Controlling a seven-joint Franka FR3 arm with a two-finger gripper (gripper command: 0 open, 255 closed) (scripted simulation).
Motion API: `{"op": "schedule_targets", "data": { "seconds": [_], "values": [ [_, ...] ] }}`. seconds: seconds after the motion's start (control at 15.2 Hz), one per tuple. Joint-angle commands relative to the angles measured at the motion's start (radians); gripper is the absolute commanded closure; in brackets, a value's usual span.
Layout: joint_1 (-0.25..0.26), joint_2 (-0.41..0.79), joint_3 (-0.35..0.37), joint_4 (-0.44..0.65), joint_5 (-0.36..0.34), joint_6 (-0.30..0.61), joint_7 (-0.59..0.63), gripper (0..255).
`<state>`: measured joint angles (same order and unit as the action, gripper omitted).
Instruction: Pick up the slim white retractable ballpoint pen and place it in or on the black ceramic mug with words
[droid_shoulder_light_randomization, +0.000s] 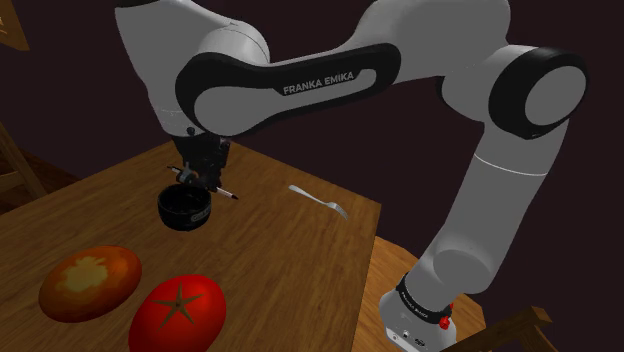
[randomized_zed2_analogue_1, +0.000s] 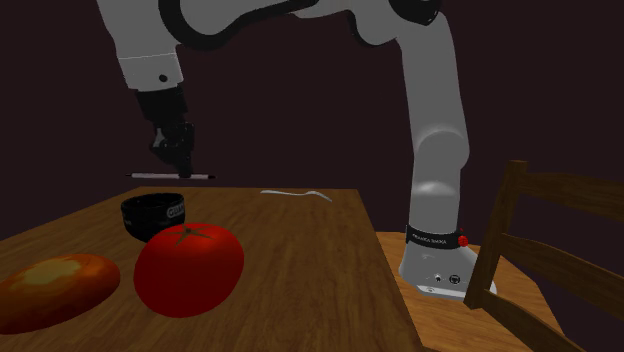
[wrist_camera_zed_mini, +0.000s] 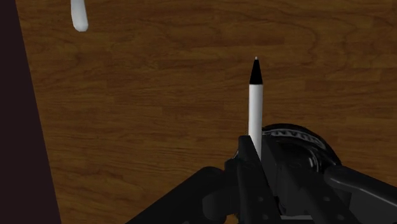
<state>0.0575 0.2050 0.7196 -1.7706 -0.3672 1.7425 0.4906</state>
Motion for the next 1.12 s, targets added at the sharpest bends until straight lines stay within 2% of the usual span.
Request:
{"op": "schedule_targets", "data": {
  "seconds": [0.0, 0.53, 0.59, 0.92, 1.06],
  "values": [
    [0.002, 0.015, -0.003, -0.024, -0.012, 0.033, 0.014, 255],
    [0.002, 0.015, -0.003, -0.023, -0.012, 0.033, 0.014, 255],
    [0.002, 0.015, -0.003, -0.023, -0.012, 0.033, 0.014, 0],
    [0.002, 0.015, -0.003, -0.023, -0.012, 0.033, 0.014, 0],
    [0.015, 0.015, 0.004, 0.041, -0.006, -0.032, 0.008, 0]
  ]
}}
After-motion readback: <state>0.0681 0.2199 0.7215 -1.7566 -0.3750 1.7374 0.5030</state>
